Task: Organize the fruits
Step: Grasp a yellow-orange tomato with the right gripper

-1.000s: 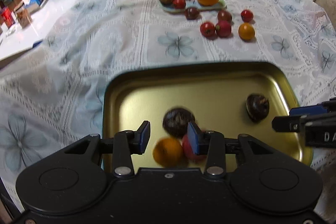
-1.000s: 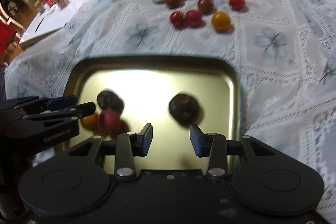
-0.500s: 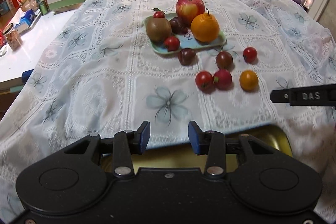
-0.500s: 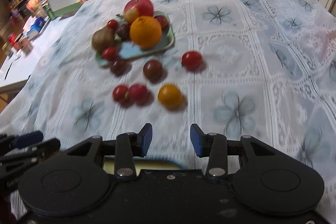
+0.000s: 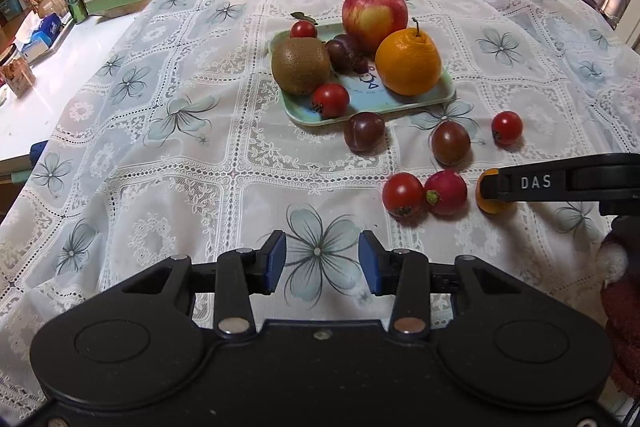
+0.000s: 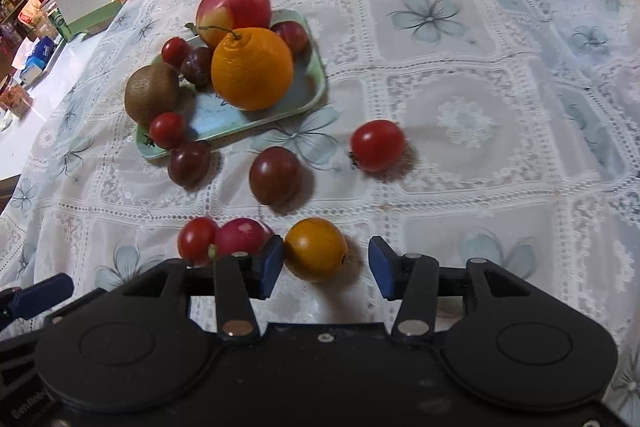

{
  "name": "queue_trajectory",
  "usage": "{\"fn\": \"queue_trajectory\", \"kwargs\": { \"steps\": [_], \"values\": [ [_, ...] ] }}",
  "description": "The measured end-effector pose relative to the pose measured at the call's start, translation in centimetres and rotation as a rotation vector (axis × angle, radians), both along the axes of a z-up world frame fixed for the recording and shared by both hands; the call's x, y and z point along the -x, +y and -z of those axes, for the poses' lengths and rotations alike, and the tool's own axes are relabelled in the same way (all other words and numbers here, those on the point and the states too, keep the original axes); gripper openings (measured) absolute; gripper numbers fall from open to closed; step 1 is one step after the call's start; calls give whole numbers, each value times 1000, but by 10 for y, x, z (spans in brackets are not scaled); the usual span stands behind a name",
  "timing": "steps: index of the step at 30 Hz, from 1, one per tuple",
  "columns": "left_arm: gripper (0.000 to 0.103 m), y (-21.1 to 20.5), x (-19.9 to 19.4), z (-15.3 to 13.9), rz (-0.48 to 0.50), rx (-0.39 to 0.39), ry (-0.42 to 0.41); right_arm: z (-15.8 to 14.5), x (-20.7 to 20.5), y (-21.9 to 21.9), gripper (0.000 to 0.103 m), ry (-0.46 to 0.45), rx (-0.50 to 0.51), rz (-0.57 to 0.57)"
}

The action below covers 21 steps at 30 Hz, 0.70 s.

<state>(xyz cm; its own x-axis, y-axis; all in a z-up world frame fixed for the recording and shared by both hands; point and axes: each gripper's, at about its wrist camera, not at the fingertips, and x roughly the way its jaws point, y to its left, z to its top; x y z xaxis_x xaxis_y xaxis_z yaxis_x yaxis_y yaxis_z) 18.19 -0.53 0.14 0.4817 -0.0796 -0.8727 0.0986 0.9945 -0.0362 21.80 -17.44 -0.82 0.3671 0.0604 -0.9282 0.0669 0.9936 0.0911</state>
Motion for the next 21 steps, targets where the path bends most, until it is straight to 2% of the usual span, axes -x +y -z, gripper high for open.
{"fn": "queue_trajectory", "kwargs": {
  "steps": [4, 6, 14, 17, 21],
  "values": [
    [50, 0, -7, 4, 7, 16, 3, 11, -9, 5, 50, 7, 34, 6],
    [50, -1, -10, 4, 14, 23, 3, 14, -9, 5, 38, 9, 57, 13],
    [50, -19, -27, 8, 46, 60, 8, -16, 4, -11, 39, -30, 51, 17],
    [50, -27, -34, 13, 27, 43, 2, -24, 13, -22, 39, -68, 50, 20],
    [50, -29, -49, 17, -5, 76, 14, -23, 26, -37, 39, -120, 66, 50]
  ]
}}
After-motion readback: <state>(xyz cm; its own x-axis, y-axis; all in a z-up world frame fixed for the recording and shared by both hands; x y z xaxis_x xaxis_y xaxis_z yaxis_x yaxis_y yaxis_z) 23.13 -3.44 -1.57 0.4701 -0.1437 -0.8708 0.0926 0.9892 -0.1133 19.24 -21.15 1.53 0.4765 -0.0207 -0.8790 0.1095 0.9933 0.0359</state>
